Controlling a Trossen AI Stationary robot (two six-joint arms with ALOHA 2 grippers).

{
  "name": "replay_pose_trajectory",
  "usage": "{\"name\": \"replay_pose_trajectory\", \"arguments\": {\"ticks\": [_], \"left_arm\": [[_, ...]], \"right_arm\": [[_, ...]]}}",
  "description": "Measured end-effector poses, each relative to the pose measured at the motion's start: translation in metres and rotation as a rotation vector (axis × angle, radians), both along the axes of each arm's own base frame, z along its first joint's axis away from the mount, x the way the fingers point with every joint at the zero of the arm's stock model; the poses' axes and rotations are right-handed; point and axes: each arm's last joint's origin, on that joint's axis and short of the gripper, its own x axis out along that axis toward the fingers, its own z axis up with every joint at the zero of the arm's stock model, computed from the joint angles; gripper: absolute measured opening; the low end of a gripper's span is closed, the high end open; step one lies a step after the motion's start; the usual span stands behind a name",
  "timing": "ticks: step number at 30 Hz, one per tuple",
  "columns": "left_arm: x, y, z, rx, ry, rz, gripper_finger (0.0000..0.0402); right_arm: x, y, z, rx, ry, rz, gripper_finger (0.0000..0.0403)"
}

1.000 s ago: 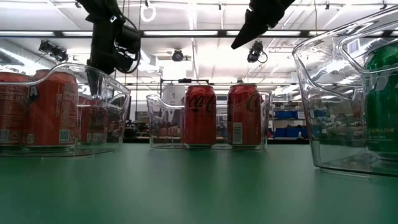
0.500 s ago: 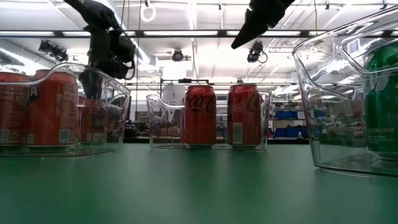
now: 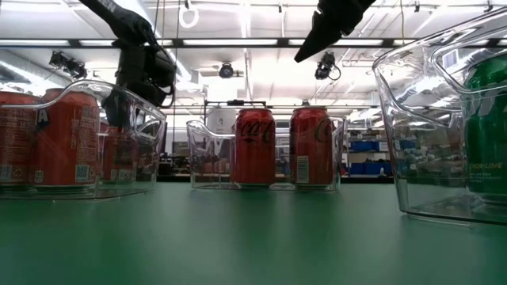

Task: Sort soda cans
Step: Put the red black soda can into the top transparent bin

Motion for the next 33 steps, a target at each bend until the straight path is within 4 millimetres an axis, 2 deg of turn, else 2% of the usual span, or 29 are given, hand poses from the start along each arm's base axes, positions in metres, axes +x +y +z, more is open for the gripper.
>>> {"name": "replay_pose_trajectory", "arguments": {"ticks": [25, 33], "left_arm": [[0.002, 0.002, -0.003, 0.021, 0.026, -0.001, 0.0308], [0.0, -0.002, -0.018, 0.024, 0.031, -0.012, 0.0309]], "right_arm": [[0.0, 0.001, 0.0, 0.036, -0.001, 0.036, 0.0], [0.0, 0.001, 0.0, 0.036, -0.001, 0.037, 0.0]]}}
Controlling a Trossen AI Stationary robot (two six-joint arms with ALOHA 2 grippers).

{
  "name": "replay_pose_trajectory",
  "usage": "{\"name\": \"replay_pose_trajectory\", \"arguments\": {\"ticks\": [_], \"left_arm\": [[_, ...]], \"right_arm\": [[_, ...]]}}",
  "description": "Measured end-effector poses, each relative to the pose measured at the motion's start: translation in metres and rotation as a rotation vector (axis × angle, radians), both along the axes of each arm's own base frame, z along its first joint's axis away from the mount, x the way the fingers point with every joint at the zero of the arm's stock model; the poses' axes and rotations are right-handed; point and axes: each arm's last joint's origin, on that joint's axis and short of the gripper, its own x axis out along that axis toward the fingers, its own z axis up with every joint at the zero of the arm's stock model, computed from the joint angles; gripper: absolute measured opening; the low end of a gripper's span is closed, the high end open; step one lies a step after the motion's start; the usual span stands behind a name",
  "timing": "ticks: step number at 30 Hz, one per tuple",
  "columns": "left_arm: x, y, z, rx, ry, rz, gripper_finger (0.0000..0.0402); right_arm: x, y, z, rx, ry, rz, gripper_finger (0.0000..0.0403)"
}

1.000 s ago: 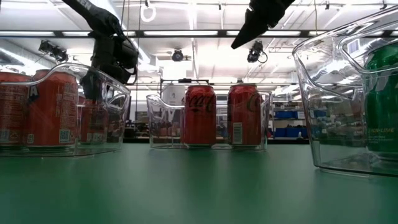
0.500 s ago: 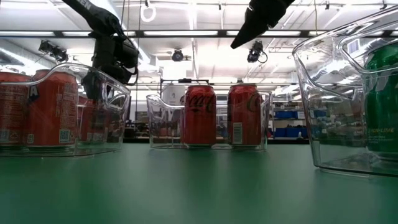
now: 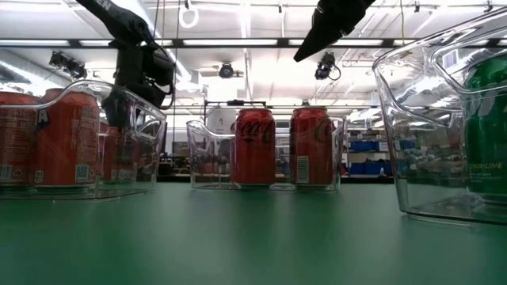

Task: Sort soda cans
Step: Put the red black soda can into the top transparent bin

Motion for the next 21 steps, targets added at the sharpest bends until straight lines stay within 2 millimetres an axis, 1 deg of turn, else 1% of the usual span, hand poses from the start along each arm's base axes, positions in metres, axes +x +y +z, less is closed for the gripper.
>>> {"name": "replay_pose_trajectory", "arguments": {"ticks": [4, 10, 16, 19, 21], "left_arm": [[0.0, 0.001, 0.001, -0.005, -0.003, -0.001, 0.0306], [0.002, -0.001, 0.001, -0.013, -0.013, -0.009, 0.0288], [0.006, -0.003, 0.001, -0.01, -0.006, -0.031, 0.0285], [0.008, -0.003, 0.005, -0.007, 0.003, -0.043, 0.0283], [0.009, -0.003, 0.014, -0.003, 0.0, -0.044, 0.0282]], "right_arm": [[0.0, 0.0, 0.0, 0.0, 0.0, 0.0, 0.0], [0.0, 0.0, 0.0, 0.003, -0.001, -0.002, 0.0], [0.0, 0.0, 0.0, 0.003, -0.001, -0.002, 0.0], [0.0, 0.0, 0.0, 0.003, 0.0, -0.002, 0.0], [0.0, 0.0, 0.0, 0.003, 0.0, -0.002, 0.0]]}}
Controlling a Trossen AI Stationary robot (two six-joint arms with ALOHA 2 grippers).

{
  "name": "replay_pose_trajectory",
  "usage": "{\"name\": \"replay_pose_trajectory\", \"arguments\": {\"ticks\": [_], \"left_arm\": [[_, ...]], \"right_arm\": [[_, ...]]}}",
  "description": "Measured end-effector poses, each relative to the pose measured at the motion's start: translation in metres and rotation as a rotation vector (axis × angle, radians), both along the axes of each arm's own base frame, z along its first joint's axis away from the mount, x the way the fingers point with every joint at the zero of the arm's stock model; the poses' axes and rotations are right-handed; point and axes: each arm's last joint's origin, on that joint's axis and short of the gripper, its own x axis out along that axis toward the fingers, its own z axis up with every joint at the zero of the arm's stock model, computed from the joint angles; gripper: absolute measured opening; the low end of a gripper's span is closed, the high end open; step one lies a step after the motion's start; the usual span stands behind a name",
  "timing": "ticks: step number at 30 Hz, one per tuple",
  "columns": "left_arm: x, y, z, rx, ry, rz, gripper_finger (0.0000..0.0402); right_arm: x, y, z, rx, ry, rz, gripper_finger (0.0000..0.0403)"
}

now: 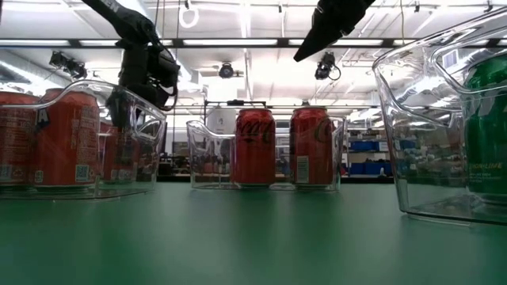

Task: Sort soda cans
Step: Put the red black soda can into the top transparent bin

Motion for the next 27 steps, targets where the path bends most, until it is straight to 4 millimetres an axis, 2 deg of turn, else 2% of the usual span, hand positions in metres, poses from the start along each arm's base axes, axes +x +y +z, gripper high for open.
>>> {"name": "replay_pose_trajectory", "arguments": {"ticks": [6, 12, 19, 27], "left_arm": [[0.005, 0.003, 0.027, 0.031, -0.048, 0.0, 0.0273], [0.008, 0.002, 0.035, 0.03, -0.076, -0.006, 0.0245], [0.017, -0.004, 0.035, 0.017, -0.098, -0.057, 0.0243], [0.021, -0.012, 0.006, 0.006, -0.095, -0.069, 0.0243]], "right_arm": [[0.0, 0.0, 0.0, 0.0, 0.0, 0.0, 0.0], [0.0, 0.0, 0.0, -0.001, 0.0, 0.001, 0.0], [0.0, 0.0, 0.0, -0.002, 0.001, 0.002, 0.0], [0.0, 0.0, 0.0, 0.0, -0.001, 0.001, 0.0]]}}
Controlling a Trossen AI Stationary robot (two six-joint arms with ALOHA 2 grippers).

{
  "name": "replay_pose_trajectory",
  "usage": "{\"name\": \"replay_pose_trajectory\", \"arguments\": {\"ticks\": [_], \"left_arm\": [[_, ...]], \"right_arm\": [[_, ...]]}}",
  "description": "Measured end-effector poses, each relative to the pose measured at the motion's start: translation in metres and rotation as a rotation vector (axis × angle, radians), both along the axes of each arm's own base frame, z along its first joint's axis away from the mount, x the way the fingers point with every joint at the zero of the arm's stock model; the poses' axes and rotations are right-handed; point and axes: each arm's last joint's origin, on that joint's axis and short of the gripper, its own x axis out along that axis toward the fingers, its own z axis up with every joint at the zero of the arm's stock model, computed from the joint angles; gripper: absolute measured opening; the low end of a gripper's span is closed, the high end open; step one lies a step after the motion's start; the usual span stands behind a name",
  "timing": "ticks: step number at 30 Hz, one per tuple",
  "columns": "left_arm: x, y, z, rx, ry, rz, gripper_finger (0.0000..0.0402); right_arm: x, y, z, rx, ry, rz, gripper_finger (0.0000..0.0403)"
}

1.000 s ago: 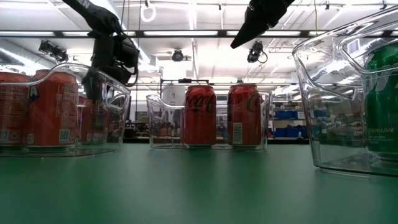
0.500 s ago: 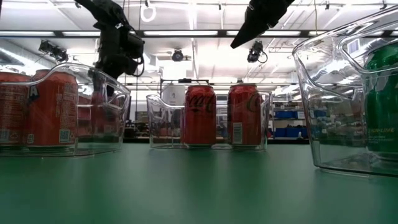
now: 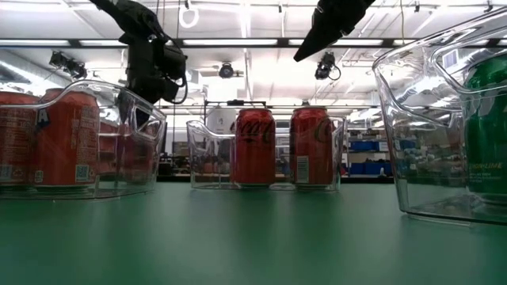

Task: Sort soda cans
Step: Put the red black soda can into the top transparent bin

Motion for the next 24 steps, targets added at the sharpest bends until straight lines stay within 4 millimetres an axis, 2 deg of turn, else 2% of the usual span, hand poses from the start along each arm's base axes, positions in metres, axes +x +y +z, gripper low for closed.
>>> {"name": "replay_pose_trajectory", "arguments": {"ticks": [11, 24], "left_arm": [[0.01, -0.007, -0.006, 0.043, 0.025, -0.029, 0.0278], [0.012, -0.01, -0.006, 0.031, 0.022, -0.048, 0.0279]], "right_arm": [[0.0, 0.0, 0.0, 0.0, 0.001, 0.0, 0.0], [0.0, 0.001, 0.0, 0.017, 0.002, 0.016, 0.0]]}}
